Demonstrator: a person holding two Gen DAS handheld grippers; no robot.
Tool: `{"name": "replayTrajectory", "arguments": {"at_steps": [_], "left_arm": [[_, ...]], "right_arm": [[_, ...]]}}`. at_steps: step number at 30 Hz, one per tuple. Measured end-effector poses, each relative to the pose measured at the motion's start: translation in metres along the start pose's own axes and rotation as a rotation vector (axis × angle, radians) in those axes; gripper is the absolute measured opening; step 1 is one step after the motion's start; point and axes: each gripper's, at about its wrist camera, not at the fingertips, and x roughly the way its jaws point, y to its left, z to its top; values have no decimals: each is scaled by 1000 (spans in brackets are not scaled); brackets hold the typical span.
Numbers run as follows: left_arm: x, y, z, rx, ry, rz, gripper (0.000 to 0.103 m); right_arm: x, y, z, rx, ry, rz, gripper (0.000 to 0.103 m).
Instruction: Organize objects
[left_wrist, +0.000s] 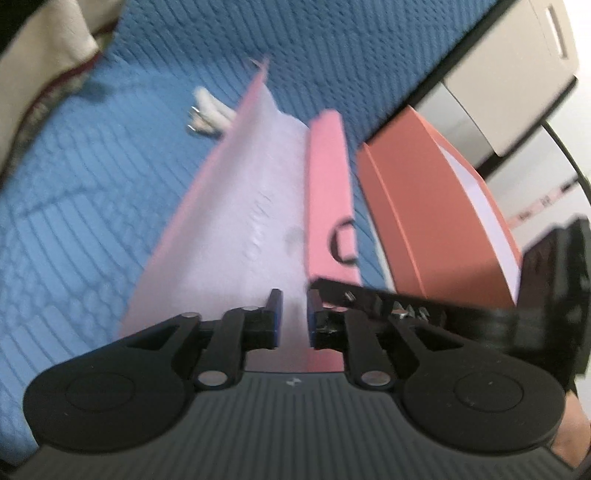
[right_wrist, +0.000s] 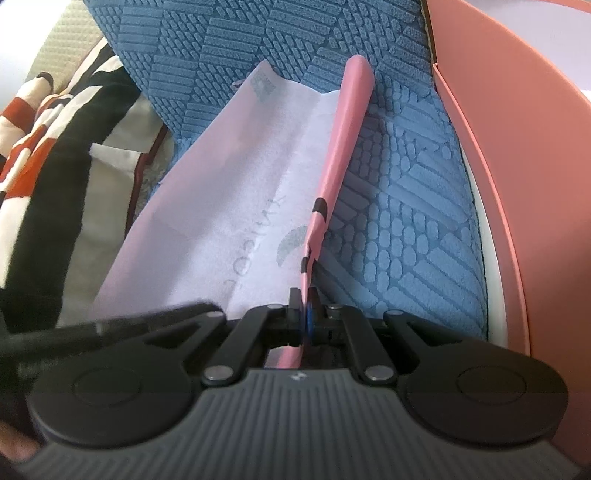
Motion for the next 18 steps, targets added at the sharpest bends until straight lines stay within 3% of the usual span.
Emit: {"name": "replayTrajectory", "arguments": {"at_steps": [2, 3, 11, 16, 18], "left_arm": [[2, -6, -4, 21, 32, -26, 43], [3, -7, -8, 20, 56, -40, 46], [5, -22, -18, 70, 83, -107, 47], [13, -37, -25, 166, 95, -34, 46], [14, -41, -26, 196, 90, -3, 35]], "right_arm": [[0, 0, 0, 2, 2, 4, 6], [0, 0, 1, 1, 3, 5, 6], [1, -1, 2, 13, 8, 8, 6], [1, -2, 2, 37, 18, 20, 6], [1, -2, 2, 35, 18, 17, 6]]}}
